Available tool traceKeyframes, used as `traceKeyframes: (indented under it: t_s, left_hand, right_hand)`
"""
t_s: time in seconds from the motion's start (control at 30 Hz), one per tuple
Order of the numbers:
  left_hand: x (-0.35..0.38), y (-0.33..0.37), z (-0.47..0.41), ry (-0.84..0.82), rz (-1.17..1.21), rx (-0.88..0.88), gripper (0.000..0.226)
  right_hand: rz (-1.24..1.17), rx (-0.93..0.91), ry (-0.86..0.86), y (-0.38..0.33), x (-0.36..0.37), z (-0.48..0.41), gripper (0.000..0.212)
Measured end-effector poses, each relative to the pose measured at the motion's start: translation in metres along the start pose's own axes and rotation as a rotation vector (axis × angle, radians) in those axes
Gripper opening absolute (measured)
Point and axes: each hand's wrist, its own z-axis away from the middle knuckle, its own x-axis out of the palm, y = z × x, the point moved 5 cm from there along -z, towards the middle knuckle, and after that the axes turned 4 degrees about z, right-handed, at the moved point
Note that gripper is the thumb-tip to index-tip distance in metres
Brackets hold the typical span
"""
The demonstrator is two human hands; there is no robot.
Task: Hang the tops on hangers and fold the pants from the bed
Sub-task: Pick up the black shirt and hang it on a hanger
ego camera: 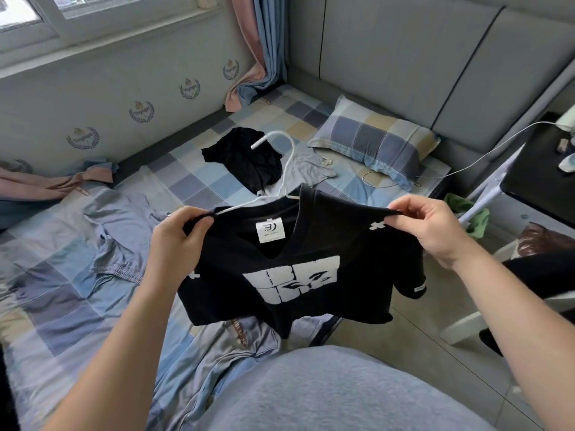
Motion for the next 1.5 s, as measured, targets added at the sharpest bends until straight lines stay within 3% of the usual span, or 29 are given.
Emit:
traceKeyframes:
  t_s: [0.1,0.23,0.4,0.53,0.67,0.83,0.97,1.17,1.37,1.5]
  left_hand:
    - [-0.001,-0.003,-0.001,0.042,0.152,-0.037,0.033]
    - [-0.003,0.000,-0.002,0.024,0.351,-0.040,0.026]
    - [0.001,0.019,-0.008,-0.091,0.417,0.012,0.015]
    - [0.023,0.035,-0.016,-0.197,0.368,0.057,0.016]
    - [0.062,0.048,-0.024,-0.340,0.282,0.099,0.018]
    - [0.134,0.078,-0.016,-0.566,0.223,0.182,0.041]
    - [0.208,0.109,0.010,-0.783,0.245,0.207,0.048]
    - [0.312,0.176,0.087,-1.154,0.157,0.384,0.050]
    - [0.406,0.260,0.208,-1.337,0.097,0.653,0.022]
    - [0.463,0.320,0.302,-1.383,0.096,0.787,0.019]
  right_hand:
    - [0.085,-0.027,-0.036,-0.002,-0.003,0.006,0.027]
    - [0.333,0.085,-0.082,0.010,-0.007,0.010,0.026]
    - [0.439,0.106,-0.017,0.002,-0.008,0.021,0.048]
    - [0.394,-0.008,-0.050,-0.011,0.006,0.037,0.017]
    - [0.446,-0.044,0.111,-0.001,-0.008,0.065,0.011]
    - [0.529,0.112,0.209,0.023,-0.035,0.130,0.003]
    - [0.582,0.217,0.289,0.033,-0.055,0.198,0.026]
    - [0.653,0.481,0.449,0.061,-0.097,0.323,0.032]
    - [0.384,0.682,0.733,0.084,-0.140,0.458,0.028]
    - [0.180,0.759,0.999,0.095,-0.170,0.553,0.025]
